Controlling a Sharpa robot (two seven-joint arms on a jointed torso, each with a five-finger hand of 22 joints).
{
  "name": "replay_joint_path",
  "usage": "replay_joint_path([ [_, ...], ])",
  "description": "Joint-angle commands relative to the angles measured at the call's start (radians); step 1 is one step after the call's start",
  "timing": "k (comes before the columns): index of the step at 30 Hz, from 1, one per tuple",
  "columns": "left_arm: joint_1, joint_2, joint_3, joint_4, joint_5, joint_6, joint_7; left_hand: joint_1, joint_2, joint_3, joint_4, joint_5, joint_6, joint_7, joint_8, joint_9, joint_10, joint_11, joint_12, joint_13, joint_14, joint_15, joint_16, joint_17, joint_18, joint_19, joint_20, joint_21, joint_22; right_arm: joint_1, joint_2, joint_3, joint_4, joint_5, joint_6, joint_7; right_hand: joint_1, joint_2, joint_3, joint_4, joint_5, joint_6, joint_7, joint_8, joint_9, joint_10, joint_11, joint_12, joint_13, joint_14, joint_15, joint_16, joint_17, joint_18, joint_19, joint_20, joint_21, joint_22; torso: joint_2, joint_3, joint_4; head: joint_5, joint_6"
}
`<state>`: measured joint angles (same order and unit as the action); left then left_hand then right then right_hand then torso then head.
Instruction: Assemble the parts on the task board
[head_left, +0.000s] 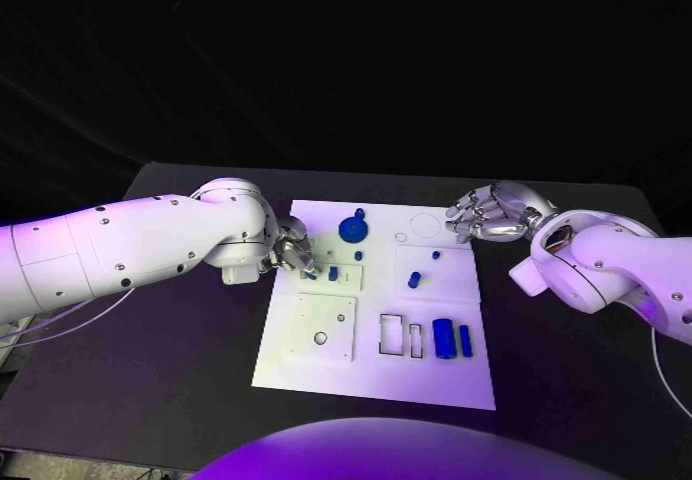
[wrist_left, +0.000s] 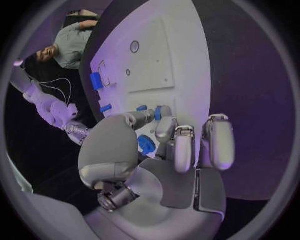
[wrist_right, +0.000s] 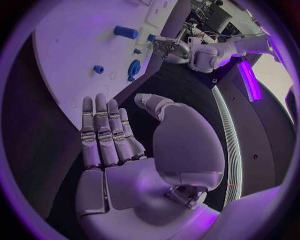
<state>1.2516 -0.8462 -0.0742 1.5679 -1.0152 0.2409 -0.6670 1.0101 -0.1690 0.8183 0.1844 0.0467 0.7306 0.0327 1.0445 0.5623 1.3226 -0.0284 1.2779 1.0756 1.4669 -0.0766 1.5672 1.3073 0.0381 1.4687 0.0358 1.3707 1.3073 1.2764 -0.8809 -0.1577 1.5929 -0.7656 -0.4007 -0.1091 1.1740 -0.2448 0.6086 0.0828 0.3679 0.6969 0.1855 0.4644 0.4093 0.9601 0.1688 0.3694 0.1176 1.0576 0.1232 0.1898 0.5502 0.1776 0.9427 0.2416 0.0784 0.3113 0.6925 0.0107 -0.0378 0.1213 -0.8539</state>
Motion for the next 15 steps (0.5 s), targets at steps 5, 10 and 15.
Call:
replay_joint_path([
  [5,-0.001,0.003,-0.001,-0.003,0.009,0.037,-0.004,-0.020,-0.004,-0.023,0.012,0.003,0.004,0.000,-0.006,-0.007,0.001,-0.004,0.002,-0.002,0.104,-0.007,0.004,0.264,0.003,0.018,-0.006,0.000,0.209,-0.001,0.000,0.000,0.001,-0.004,0.012,0.004,-0.005,0.004,-0.006,0.001,0.003,-0.007,0.041,0.003,-0.001,-0.007,-0.002,0.007,-0.001,-0.008,0.001,-0.005,-0.001,0.005,-0.004,-0.001,-0.006,-0.001,0.000,-0.0001,-0.0005,-0.001,-0.002],
  [10,-0.001,0.004,-0.001,-0.006,0.010,0.037,-0.004,-0.025,-0.005,-0.030,0.017,0.003,0.005,0.000,-0.007,-0.009,0.001,-0.004,0.002,-0.002,0.104,-0.008,0.004,0.264,0.003,0.017,-0.007,-0.001,0.209,-0.001,0.000,0.000,0.000,-0.004,0.012,0.004,-0.005,0.004,-0.006,0.001,0.003,-0.008,0.041,0.004,-0.002,-0.007,-0.002,0.007,-0.002,-0.009,0.001,-0.006,-0.002,0.005,-0.005,0.000,-0.007,-0.003,0.000,0.0005,0.0000,-0.001,-0.003],
  [15,-0.001,0.006,-0.001,-0.008,0.011,0.034,-0.004,-0.033,-0.007,-0.042,0.025,0.002,0.007,0.000,-0.007,-0.013,0.001,-0.004,0.003,-0.001,0.104,-0.008,0.004,0.264,0.003,0.017,-0.007,-0.001,0.209,-0.001,0.000,0.000,0.000,-0.004,0.012,0.004,-0.005,0.004,-0.006,0.001,0.003,-0.008,0.041,0.004,-0.002,-0.007,-0.002,0.007,-0.002,-0.009,0.001,-0.006,-0.002,0.005,-0.005,0.000,-0.007,-0.003,0.000,0.0005,0.0000,-0.001,-0.002],
])
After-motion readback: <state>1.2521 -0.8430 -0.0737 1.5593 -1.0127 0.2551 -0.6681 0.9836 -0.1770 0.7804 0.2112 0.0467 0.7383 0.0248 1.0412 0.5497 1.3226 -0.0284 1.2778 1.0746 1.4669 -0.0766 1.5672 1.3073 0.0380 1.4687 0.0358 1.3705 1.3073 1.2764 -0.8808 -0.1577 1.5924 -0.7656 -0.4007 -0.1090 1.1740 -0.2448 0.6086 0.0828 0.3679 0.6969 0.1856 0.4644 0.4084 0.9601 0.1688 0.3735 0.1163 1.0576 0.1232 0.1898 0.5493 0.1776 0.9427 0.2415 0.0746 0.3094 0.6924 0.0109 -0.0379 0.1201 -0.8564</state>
